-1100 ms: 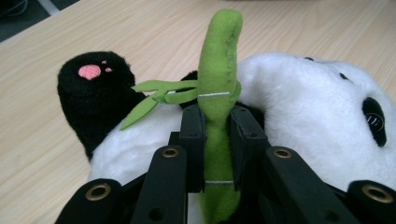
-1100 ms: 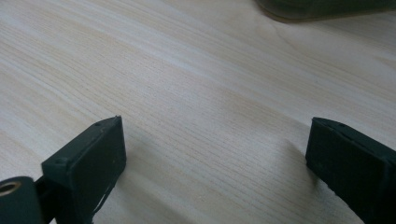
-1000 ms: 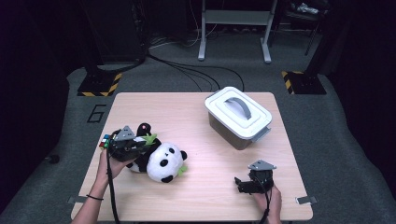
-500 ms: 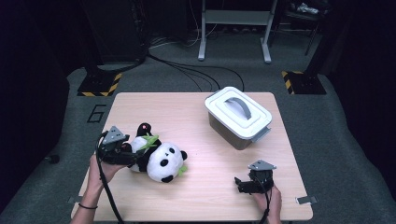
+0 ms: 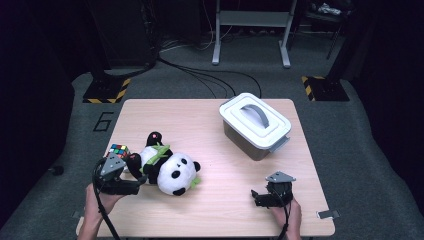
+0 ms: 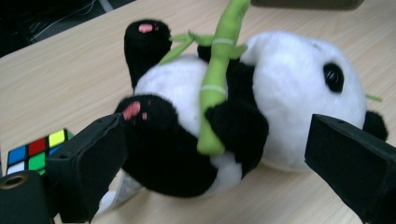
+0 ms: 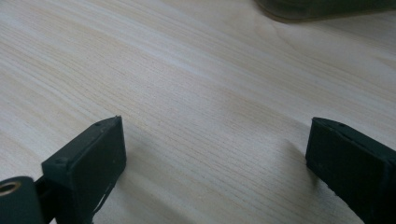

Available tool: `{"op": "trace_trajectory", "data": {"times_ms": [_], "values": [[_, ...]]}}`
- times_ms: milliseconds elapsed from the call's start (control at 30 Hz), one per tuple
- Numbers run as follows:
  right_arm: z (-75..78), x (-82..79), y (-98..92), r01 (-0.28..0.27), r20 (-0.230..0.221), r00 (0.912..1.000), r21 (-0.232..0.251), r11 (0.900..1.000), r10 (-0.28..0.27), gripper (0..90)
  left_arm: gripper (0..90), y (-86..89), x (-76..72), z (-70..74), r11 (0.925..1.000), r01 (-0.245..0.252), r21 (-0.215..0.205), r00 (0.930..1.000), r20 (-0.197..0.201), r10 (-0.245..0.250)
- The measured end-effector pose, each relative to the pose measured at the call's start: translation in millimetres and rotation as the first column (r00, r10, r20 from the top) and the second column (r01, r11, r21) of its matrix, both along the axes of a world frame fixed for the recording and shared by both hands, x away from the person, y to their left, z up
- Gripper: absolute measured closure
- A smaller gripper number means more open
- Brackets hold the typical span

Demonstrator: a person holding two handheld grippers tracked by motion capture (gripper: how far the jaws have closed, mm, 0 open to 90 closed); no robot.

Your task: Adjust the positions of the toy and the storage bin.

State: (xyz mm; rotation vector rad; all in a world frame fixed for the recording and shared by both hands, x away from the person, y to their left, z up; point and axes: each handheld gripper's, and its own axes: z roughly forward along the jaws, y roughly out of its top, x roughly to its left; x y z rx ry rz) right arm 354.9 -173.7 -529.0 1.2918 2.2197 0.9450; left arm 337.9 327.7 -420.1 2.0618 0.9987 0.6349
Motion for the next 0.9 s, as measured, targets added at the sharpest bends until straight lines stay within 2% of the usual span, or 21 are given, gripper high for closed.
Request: {"op": "trace_trajectory", "data": {"times_ms": [133, 200, 233, 267, 300, 500, 567, 600, 733, 833, 900], "values": [[0.0, 0.1, 0.0, 0.0, 0.001, 1.0, 0.0, 1.0, 0.0, 4.1, 3.5, 9.2, -5.7, -15.9, 0.9993, -0.036, 0.0, 0.9991, -0.021, 0.036], [0.0, 0.1, 0.0, 0.0, 0.001, 1.0, 0.0, 1.0, 0.0, 4.1, 3.0, 12.7, -7.8, -25.5, 0.9988, -0.049, -0.004, 0.9978, -0.046, 0.049], [0.0, 0.1, 0.0, -0.001, 0.001, 1.0, 0.0, 1.0, 0.001, 4.1, 2.9, 12.7, -7.8, -25.5, 0.9988, -0.049, -0.004, 0.9978, -0.046, 0.049], [0.0, 0.1, 0.0, -0.001, 0.001, 1.0, 0.0, 1.0, 0.001, 4.1, 2.9, 13.9, -9.0, -32.6, 0.9977, -0.068, 0.0, 0.9962, -0.055, 0.067], [0.0, 0.1, 0.0, 0.0, 0.001, 1.0, 0.0, 1.0, 0.0, 4.1, 2.4, 16.4, -9.6, -41.8, 0.9975, -0.071, 0.0, 0.9944, -0.078, 0.071], [0.0, 0.1, 0.0, -0.001, 0.001, 1.0, -0.001, 1.0, 0.001, 4.1, 2.0, 18.4, -9.4, -76.4, 0.9948, -0.101, 0.0, 0.9853, -0.138, 0.1], [0.0, 0.1, 0.0, -0.001, 0.001, 1.0, -0.001, 1.0, 0.001, 4.1, 1.8, 18.1, -8.9, -81.9, 0.9946, -0.104, 0.002, 0.9837, -0.148, 0.103], [0.0, 0.1, 0.0, -0.001, 0.001, 1.0, -0.001, 1.0, 0.001, 4.0, 1.6, 16.9, -8.1, -93.3, 0.9939, -0.11, 0.01, 0.9798, -0.167, 0.11], [-0.1, 0.5, -0.1, -0.002, 0.002, 1.0, -0.002, 1.0, 0.002, 3.7, 1.6, 16.0, -7.3, -102.8, 0.9934, -0.113, 0.02, 0.9779, -0.175, 0.115], [-0.2, 0.5, 0.1, 0.001, 0.002, 1.0, -0.002, 1.0, -0.001, 3.4, 0.5, 14.9, -5.8, -109.9, 0.9919, -0.127, -0.009, 0.9769, -0.174, 0.123], [-0.2, 0.6, 0.1, 0.001, 0.002, 1.0, -0.002, 1.0, -0.001, 3.3, 0.1, 15.3, -5.2, -109.9, 0.9917, -0.128, -0.011, 0.9761, -0.178, 0.124]]}}
